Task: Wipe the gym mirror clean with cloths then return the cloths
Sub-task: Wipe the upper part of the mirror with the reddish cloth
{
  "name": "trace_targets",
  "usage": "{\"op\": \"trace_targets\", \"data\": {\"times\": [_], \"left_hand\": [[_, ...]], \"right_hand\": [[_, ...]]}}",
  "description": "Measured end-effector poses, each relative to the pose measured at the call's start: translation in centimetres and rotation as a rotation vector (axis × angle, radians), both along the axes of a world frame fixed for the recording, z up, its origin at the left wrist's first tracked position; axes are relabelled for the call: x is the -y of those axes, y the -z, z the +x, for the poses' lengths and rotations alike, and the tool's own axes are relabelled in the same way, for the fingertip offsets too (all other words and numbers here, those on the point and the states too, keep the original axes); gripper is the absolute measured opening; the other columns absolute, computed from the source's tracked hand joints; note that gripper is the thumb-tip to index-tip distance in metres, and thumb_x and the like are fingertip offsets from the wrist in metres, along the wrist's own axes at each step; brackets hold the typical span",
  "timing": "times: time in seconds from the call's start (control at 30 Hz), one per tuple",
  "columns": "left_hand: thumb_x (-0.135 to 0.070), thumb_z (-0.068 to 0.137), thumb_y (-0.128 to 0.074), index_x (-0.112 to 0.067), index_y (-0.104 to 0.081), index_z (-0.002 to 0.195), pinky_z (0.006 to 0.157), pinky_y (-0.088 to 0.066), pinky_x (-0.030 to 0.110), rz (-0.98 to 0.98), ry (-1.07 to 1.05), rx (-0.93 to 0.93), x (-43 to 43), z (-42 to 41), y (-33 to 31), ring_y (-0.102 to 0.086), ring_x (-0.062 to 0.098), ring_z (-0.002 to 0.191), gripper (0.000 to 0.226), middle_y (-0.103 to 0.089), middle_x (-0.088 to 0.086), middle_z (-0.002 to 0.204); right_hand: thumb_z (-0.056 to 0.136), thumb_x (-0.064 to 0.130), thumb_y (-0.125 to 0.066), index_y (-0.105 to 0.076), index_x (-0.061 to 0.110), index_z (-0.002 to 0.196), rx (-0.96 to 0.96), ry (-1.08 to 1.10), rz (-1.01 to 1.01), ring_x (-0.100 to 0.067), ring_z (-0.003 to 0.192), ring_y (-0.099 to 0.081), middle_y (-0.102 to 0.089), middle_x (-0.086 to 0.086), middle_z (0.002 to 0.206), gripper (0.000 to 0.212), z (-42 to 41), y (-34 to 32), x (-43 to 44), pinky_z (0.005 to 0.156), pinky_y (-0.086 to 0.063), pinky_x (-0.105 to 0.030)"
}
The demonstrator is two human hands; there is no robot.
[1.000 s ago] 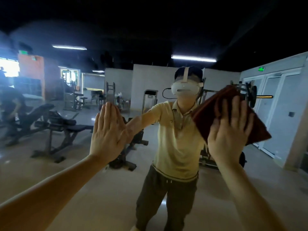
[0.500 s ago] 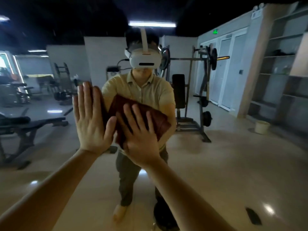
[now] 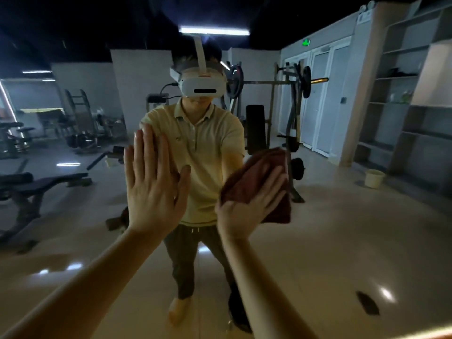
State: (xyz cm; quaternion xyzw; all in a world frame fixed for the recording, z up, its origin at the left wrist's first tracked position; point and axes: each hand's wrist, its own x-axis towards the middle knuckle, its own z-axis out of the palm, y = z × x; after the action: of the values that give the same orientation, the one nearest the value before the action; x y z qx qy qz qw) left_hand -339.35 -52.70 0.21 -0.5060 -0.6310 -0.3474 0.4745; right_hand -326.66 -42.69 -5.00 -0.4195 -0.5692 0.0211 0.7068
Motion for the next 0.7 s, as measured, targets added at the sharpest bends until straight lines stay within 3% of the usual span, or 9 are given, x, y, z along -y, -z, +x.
{"op": "trace_targets", "data": {"times": [0.1, 0.23, 0.3, 0.37, 0.47, 0.53, 0.57, 0.63, 0.7], "left_hand": [[-0.032, 0.107, -0.038, 0.000, -0.016, 0.165, 0.130, -0.003, 0.058, -0.046, 0.063, 0.010, 2.0, 0.3, 3.1, -0.003, 0.036, 0.162, 0.071, -0.006, 0.022, 0.174], [-0.037, 0.106, -0.039, 0.002, -0.017, 0.164, 0.129, -0.004, 0.060, 0.012, 0.001, 0.042, 2.3, -2.2, 3.4, -0.005, 0.038, 0.162, 0.073, -0.010, 0.025, 0.172], [-0.041, 0.104, -0.041, 0.001, -0.015, 0.164, 0.129, -0.005, 0.061, 0.011, -0.051, 0.013, 1.6, -3.3, 3.4, 0.000, 0.036, 0.162, 0.078, -0.010, 0.028, 0.171], [-0.045, 0.104, -0.039, 0.000, -0.013, 0.164, 0.129, -0.005, 0.060, 0.033, -0.103, -0.019, 0.8, -3.9, 3.9, 0.003, 0.033, 0.162, 0.080, -0.009, 0.027, 0.171], [-0.048, 0.105, -0.035, -0.001, -0.013, 0.165, 0.129, -0.007, 0.060, 0.072, -0.130, -0.074, 0.2, -4.3, 4.5, -0.002, 0.036, 0.162, 0.079, -0.007, 0.022, 0.172], [-0.049, 0.107, -0.032, -0.001, -0.014, 0.166, 0.129, -0.007, 0.060, 0.088, -0.122, -0.095, 0.0, -4.6, 4.7, -0.006, 0.038, 0.161, 0.078, -0.006, 0.021, 0.173], [-0.049, 0.107, -0.032, -0.001, -0.014, 0.166, 0.129, -0.007, 0.060, 0.095, -0.110, -0.099, 0.0, -4.6, 4.9, -0.007, 0.039, 0.161, 0.078, -0.006, 0.021, 0.174], [-0.049, 0.105, -0.033, -0.002, -0.015, 0.166, 0.129, -0.008, 0.060, 0.109, -0.093, -0.120, -0.1, -4.9, 5.1, -0.009, 0.039, 0.161, 0.079, -0.007, 0.022, 0.173], [-0.049, 0.105, -0.033, -0.001, -0.014, 0.166, 0.128, -0.010, 0.062, 0.085, -0.075, -0.145, 0.0, -5.4, 5.0, -0.011, 0.042, 0.160, 0.080, -0.010, 0.025, 0.172]], "right_hand": [[0.108, 0.052, -0.029, -0.008, 0.021, 0.168, 0.454, -0.098, 0.162, -0.033, 0.161, -0.009, -0.006, -0.009, 0.175, 0.071, -3.7, 5.5, 3.8, 0.130, -0.002, -0.054], [0.109, 0.035, -0.042, -0.026, 0.025, 0.164, 0.996, -0.228, 0.564, -0.024, 0.162, -0.008, -0.007, -0.002, 0.174, 0.058, 1.4, 8.6, 0.6, 0.131, -0.005, -0.049], [0.108, 0.032, -0.039, -0.023, 0.027, 0.163, 0.983, -0.177, 0.564, -0.021, 0.162, -0.007, -0.005, 0.001, 0.174, 0.058, 6.2, 6.8, -3.4, 0.131, -0.003, -0.047], [0.106, 0.036, -0.037, -0.016, 0.026, 0.164, 0.841, -0.034, 0.436, -0.023, 0.162, -0.002, -0.004, -0.001, 0.174, 0.063, 10.4, 3.5, -7.4, 0.130, -0.001, -0.049], [0.111, 0.045, -0.024, -0.017, 0.019, 0.166, 0.343, 0.128, 0.210, -0.035, 0.159, -0.017, -0.021, -0.014, 0.171, 0.061, 11.5, -2.1, -10.0, 0.128, -0.013, -0.058], [0.107, 0.060, -0.028, -0.011, 0.019, 0.166, 0.034, 0.140, 0.099, -0.037, 0.158, -0.021, -0.024, -0.018, 0.170, 0.074, 7.8, -4.4, -7.9, 0.130, -0.010, -0.055], [0.103, 0.063, -0.036, -0.004, 0.021, 0.167, 0.047, 0.113, 0.090, -0.037, 0.159, -0.017, -0.019, -0.017, 0.171, 0.083, 5.4, -4.4, -5.7, 0.130, -0.004, -0.051], [0.094, 0.051, -0.046, -0.001, 0.020, 0.167, 0.342, 0.034, 0.225, -0.035, 0.161, -0.007, -0.004, -0.012, 0.175, 0.091, -0.1, -1.5, -1.1, 0.129, 0.004, -0.052], [0.100, 0.042, -0.047, -0.009, 0.020, 0.168, 0.596, -0.057, 0.359, -0.032, 0.161, -0.009, -0.005, -0.009, 0.175, 0.081, -3.6, 2.6, 2.4, 0.129, -0.001, -0.057]]}}
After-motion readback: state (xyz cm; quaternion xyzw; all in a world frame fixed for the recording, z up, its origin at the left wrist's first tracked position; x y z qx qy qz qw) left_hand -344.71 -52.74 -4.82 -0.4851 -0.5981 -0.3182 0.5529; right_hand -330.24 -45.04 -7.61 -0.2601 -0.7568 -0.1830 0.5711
